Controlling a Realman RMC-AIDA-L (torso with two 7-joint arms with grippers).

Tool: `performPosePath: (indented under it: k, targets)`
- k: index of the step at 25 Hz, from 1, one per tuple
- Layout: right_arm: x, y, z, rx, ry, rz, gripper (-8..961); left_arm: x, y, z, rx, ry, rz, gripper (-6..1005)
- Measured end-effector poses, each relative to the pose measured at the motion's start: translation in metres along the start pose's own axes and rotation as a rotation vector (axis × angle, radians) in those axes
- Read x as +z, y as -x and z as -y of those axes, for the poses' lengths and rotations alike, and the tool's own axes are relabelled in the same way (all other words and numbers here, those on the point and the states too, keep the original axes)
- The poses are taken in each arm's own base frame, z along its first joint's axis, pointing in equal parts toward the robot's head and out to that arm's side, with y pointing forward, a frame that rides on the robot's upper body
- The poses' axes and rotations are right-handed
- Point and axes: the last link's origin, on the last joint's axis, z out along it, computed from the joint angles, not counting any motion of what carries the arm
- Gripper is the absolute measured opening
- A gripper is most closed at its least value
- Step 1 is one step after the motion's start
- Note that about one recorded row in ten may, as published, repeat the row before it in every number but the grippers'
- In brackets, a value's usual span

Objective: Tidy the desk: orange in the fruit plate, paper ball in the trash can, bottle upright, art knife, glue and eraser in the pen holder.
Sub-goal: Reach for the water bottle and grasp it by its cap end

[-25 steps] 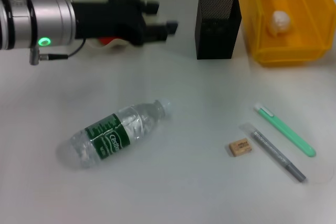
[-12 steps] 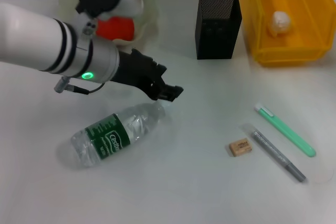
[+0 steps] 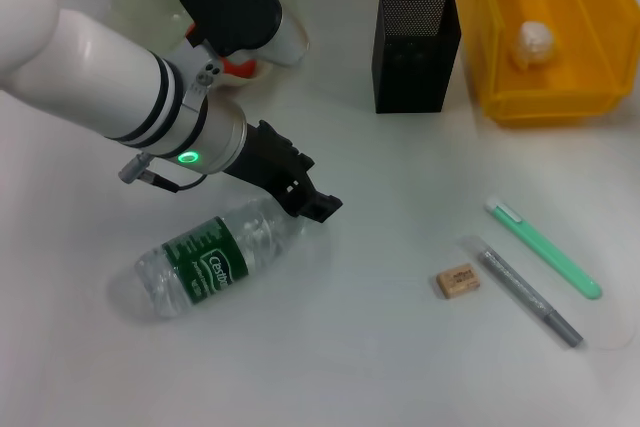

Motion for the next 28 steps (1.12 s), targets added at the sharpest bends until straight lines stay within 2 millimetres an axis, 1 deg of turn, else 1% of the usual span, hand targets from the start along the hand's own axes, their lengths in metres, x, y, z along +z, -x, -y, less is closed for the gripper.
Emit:
performPosePath:
  k: [6,7,9,16,28]
  targets:
    - [-0.001,-0.001,0.0,0.001,0.001,-0.003,780,0.003,0.002,0.0,0.009,0.01,0.038,632]
    - [-0.001,-0.001,0.0,0.001,0.001,-0.003,780,0.007,0.004,0.001,0.011,0.012,0.069,632]
    - [-0.001,-0.001,0.0,0.001,0.001,-0.003,780,0.009,0.005,0.001,0.013,0.014,0.076,632]
    - [-0.002,-0.003,0.0,0.008,-0.001,-0.007,780,0.011,0.006,0.001,0.01,0.017,0.088,632]
    - [-0.01,-0.004,0.002,0.018,-0.013,-0.006,780,0.015,0.006,0.003,0.0,0.015,0.093,623]
